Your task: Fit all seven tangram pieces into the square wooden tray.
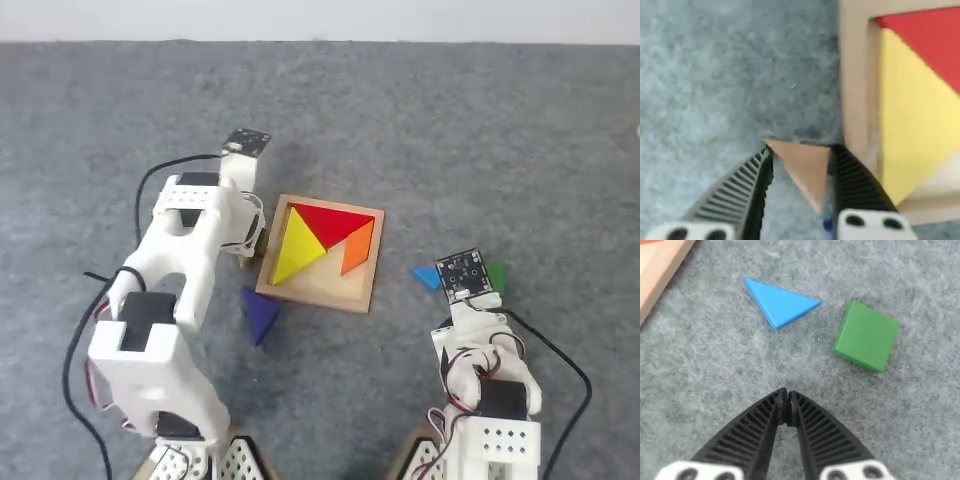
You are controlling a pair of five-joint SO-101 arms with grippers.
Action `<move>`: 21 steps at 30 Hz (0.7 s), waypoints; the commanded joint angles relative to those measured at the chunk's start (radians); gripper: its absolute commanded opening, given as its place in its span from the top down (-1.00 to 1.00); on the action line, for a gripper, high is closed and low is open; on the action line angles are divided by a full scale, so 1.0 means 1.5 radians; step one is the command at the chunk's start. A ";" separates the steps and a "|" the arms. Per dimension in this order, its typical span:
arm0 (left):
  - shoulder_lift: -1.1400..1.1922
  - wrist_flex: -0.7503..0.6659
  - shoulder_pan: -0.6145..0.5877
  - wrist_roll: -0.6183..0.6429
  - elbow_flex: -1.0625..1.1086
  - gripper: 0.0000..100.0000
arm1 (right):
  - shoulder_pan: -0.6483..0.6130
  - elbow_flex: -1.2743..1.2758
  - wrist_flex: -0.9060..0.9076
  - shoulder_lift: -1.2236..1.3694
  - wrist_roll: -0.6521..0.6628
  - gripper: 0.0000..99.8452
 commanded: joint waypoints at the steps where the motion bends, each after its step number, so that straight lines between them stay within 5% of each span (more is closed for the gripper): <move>1: 0.003 0.002 0.006 -0.021 -0.028 0.83 | 0.003 0.009 0.003 -0.007 0.007 0.98; 15: -0.008 0.007 0.020 -0.035 -0.035 0.97 | 0.003 0.009 0.003 -0.007 0.007 0.98; 21: -0.124 0.145 0.076 -0.032 -0.105 0.97 | 0.003 0.009 0.003 -0.007 0.007 0.98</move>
